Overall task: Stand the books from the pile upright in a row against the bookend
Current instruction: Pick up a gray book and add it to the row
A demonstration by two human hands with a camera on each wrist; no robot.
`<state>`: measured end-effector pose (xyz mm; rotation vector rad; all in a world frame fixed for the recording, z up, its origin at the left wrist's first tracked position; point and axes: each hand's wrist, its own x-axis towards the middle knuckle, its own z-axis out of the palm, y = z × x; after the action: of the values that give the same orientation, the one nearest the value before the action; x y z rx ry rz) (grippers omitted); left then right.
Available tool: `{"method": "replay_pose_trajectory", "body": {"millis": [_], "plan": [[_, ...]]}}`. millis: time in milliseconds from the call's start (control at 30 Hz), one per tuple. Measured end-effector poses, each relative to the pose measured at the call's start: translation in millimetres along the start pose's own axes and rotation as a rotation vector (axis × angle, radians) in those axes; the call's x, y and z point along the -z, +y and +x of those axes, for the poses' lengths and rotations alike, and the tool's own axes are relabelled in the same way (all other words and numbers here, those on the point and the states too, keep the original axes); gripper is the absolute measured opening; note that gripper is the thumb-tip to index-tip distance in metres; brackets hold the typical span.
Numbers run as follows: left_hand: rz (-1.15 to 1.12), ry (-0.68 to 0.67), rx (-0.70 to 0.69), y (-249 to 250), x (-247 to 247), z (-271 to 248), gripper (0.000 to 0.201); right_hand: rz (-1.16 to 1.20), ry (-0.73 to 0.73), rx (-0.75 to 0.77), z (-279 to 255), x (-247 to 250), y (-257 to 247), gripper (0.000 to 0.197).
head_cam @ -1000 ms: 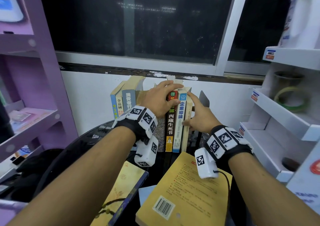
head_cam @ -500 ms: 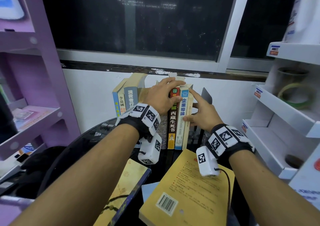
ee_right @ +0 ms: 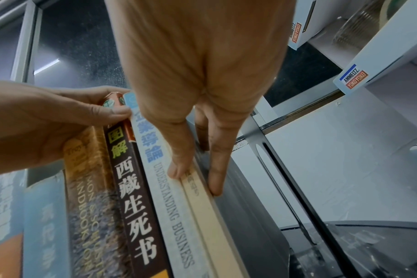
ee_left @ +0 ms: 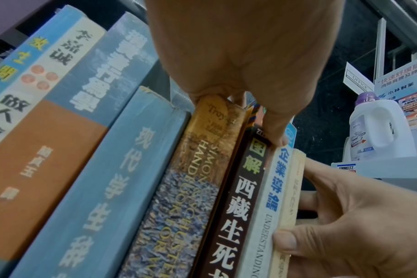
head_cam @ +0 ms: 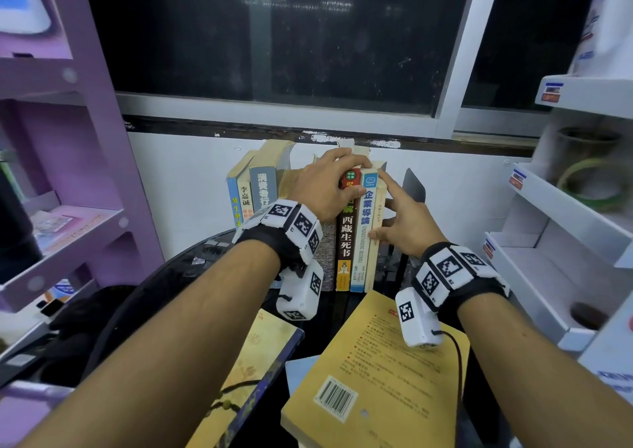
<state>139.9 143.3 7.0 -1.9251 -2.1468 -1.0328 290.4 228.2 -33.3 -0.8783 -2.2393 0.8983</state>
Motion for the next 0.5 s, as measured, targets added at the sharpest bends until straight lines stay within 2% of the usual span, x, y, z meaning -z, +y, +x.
{"method": "replay_pose_trajectory", "body": {"millis": [367,500], "plan": [[0.031,0.003,-0.017,-1,-2,1,0.038,-0.016,-0.031,-0.023,-6,1,-2,0.106],[0.067,0.008,-0.019,-1,-2,0,0.045,-0.011,-0.019,-0.026,-11,3,-7,0.103]]}}
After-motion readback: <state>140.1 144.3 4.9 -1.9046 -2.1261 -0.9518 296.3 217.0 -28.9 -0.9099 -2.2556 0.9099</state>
